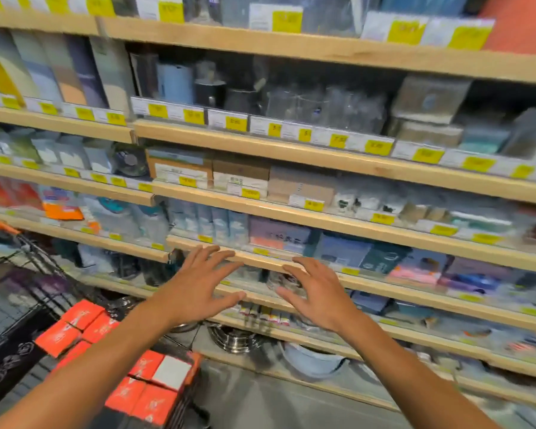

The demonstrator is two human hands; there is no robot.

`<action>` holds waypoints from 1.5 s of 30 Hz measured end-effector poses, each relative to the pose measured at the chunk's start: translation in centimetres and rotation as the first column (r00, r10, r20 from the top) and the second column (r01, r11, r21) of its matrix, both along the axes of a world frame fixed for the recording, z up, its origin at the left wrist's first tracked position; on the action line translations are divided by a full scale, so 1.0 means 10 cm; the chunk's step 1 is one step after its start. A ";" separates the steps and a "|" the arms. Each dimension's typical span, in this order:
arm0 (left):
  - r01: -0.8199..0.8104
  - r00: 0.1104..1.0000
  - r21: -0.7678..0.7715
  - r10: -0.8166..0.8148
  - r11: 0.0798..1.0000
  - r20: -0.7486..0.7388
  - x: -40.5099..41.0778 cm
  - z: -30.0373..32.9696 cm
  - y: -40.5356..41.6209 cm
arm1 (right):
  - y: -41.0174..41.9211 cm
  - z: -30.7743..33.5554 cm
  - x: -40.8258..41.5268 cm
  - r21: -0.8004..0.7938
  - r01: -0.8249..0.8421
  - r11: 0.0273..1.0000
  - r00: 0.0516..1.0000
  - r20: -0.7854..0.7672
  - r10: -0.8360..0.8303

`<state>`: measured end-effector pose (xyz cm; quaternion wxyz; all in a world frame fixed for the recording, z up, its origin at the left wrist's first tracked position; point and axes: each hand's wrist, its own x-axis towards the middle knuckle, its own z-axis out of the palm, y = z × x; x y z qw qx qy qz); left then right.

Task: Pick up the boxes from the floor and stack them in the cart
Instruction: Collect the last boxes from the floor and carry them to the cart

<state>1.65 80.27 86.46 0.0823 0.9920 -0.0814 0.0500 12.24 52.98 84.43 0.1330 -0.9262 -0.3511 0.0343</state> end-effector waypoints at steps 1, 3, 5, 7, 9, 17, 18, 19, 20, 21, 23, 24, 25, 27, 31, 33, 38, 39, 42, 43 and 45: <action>0.025 1.000 0.002 -0.025 1.000 -0.006 0.06 0.01 -0.17 | -0.19 0.01 -0.01 0.001 0.032 0.999 0.999 -0.001 -0.032; 0.099 0.995 0.021 -0.099 0.995 -0.024 0.24 0.04 -0.59 | -0.65 0.01 -0.04 0.010 0.125 0.992 0.992 -0.015 -0.125; 0.184 0.982 0.052 -0.182 0.982 -0.046 0.45 0.05 -1.04 | -1.16 -0.01 -0.12 0.023 0.228 0.973 0.973 -0.029 -0.228; 0.266 0.963 0.060 -0.263 0.962 -0.052 0.62 0.06 -1.46 | -1.62 -0.02 -0.21 0.022 0.313 0.949 0.949 -0.032 -0.312; 0.368 0.929 0.056 -0.365 0.928 -0.056 0.78 0.08 -1.92 | -2.08 -0.01 -0.31 0.006 0.409 0.913 0.912 -0.052 -0.408; 0.686 0.727 0.020 -0.684 0.727 -0.052 1.29 0.07 -3.27 | -3.30 0.01 -0.82 -0.001 0.723 0.690 0.690 -0.049 -0.723; 0.721 0.693 0.020 -0.720 0.693 -0.046 1.34 0.06 -3.42 | -3.40 0.02 -0.88 -0.008 0.754 0.657 0.656 -0.054 -0.753; 0.755 0.656 0.019 -0.753 0.656 -0.044 1.38 0.04 -3.57 | -3.50 0.00 -0.95 -0.011 0.785 0.620 0.619 -0.053 -0.784; 0.782 0.624 0.014 -0.780 0.624 -0.045 1.42 0.02 -3.72 | -3.60 -0.01 -1.03 -0.019 0.812 0.583 0.581 -0.051 -0.812; 0.800 0.599 0.004 -0.800 0.599 -0.044 1.47 0.00 -3.85 | -3.68 -0.04 -1.10 -0.027 0.833 0.553 0.552 -0.043 -0.833; 0.844 0.533 -0.032 -0.844 0.536 -0.062 1.55 -0.07 -4.14 | -3.85 -0.11 -1.25 -0.062 0.875 0.480 0.479 -0.020 -0.877; 0.866 0.493 -0.045 -0.867 0.497 -0.073 1.59 -0.11 -4.30 | -3.92 -0.13 -1.34 -0.077 0.895 0.440 0.440 -0.020 -0.898; 0.886 0.455 -0.061 -0.887 0.460 -0.080 1.61 -0.13 -4.45 | -4.00 -0.16 -1.43 -0.086 0.910 0.405 0.404 -0.020 -0.914; 0.910 0.392 -0.107 -0.916 0.400 -0.084 1.62 -0.16 -4.74 | -4.14 -0.17 -1.62 -0.103 0.936 0.338 0.338 -0.017 -0.941; 0.954 0.261 -0.131 -0.961 0.271 -0.088 1.55 -0.18 -5.22 | -4.32 -0.13 -2.01 -0.112 0.980 0.163 0.164 0.001 -0.986; 0.972 0.184 -0.130 -0.978 0.196 -0.099 1.50 -0.23 -5.46 | -4.37 -0.17 -2.23 -0.119 0.990 0.077 0.078 0.004 -0.997; 0.989 -0.003 -0.145 -0.992 0.016 -0.126 1.20 -0.41 -6.08 | -4.48 -0.34 -2.80 -0.155 0.985 -0.078 -0.082 -0.018 -0.996; 0.989 -0.042 -0.145 -0.990 -0.022 -0.138 1.13 -0.44 -6.22 | -4.54 -0.37 -2.90 -0.157 0.982 -0.107 -0.112 -0.025 -0.993; 0.986 -0.125 -0.133 -0.979 -0.104 -0.161 0.95 -0.50 -6.60 | -4.73 -0.45 -3.14 -0.130 0.973 -0.189 -0.196 -0.047 -0.979; 0.985 -0.142 -0.125 -0.975 -0.121 -0.169 0.90 -0.52 -6.73 | -4.81 -0.49 -3.20 -0.113 0.971 -0.213 -0.221 -0.058 -0.974; 0.982 -0.168 -0.111 -0.970 -0.150 -0.178 0.83 -0.56 -7.04 | -5.03 -0.58 -3.31 -0.091 0.965 -0.245 -0.253 -0.089 -0.963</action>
